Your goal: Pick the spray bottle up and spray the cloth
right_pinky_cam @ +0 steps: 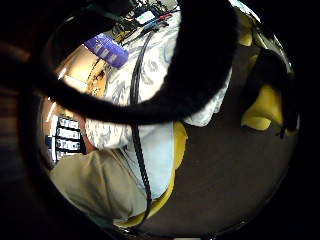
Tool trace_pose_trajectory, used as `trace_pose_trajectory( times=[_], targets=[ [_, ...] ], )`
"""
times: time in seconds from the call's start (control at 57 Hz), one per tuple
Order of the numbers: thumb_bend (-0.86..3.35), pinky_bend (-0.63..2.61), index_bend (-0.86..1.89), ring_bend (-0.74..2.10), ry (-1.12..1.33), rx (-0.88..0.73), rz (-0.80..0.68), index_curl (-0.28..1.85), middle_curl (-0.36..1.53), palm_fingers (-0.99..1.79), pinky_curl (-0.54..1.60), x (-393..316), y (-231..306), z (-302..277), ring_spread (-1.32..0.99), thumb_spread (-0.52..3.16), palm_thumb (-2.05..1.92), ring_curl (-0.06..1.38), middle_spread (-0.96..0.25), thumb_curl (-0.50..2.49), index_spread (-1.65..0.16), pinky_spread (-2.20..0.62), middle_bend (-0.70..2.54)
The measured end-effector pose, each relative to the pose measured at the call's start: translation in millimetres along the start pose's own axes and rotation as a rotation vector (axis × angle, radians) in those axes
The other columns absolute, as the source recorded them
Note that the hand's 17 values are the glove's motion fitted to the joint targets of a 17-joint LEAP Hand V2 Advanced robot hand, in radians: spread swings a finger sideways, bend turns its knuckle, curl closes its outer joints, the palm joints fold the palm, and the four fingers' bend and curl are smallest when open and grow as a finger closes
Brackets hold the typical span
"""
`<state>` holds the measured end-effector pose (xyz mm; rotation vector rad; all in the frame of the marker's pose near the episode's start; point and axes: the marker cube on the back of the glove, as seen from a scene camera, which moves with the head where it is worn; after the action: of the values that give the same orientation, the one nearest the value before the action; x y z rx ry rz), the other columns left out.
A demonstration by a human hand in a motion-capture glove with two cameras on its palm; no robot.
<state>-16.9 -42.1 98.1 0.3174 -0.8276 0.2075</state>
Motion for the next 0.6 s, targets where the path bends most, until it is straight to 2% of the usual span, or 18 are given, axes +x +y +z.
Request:
trace_pose_trajectory(
  times=[0.105,0.193,0.263,0.404,0.597],
  targets=[
    [-0.03,0.45,0.13,0.44,0.018,0.011,0.006,0.31,0.41,0.26,0.40,3,8,-8,0.00,0.98,0.52,0.37,0.05,0.36,-0.31,0.24,0.21],
    [-0.03,0.43,0.15,0.42,-0.010,0.104,-0.034,0.31,0.40,0.29,0.39,2,-10,-7,0.01,0.98,0.53,0.36,0.05,0.36,-0.32,0.25,0.20],
    [-0.03,0.42,0.14,0.41,-0.031,0.035,-0.030,0.30,0.39,0.31,0.38,0,-14,-2,0.02,0.97,0.53,0.35,0.06,0.35,-0.31,0.25,0.19],
    [-0.02,0.41,0.13,0.40,-0.063,0.070,-0.098,0.28,0.38,0.33,0.37,-3,-53,22,0.02,0.97,0.56,0.35,0.06,0.35,-0.31,0.26,0.20],
    [-0.02,0.39,0.12,0.40,-0.160,0.061,-0.098,0.26,0.38,0.33,0.36,-11,-109,51,0.01,0.96,0.63,0.34,0.05,0.36,-0.30,0.25,0.20]
  ],
)
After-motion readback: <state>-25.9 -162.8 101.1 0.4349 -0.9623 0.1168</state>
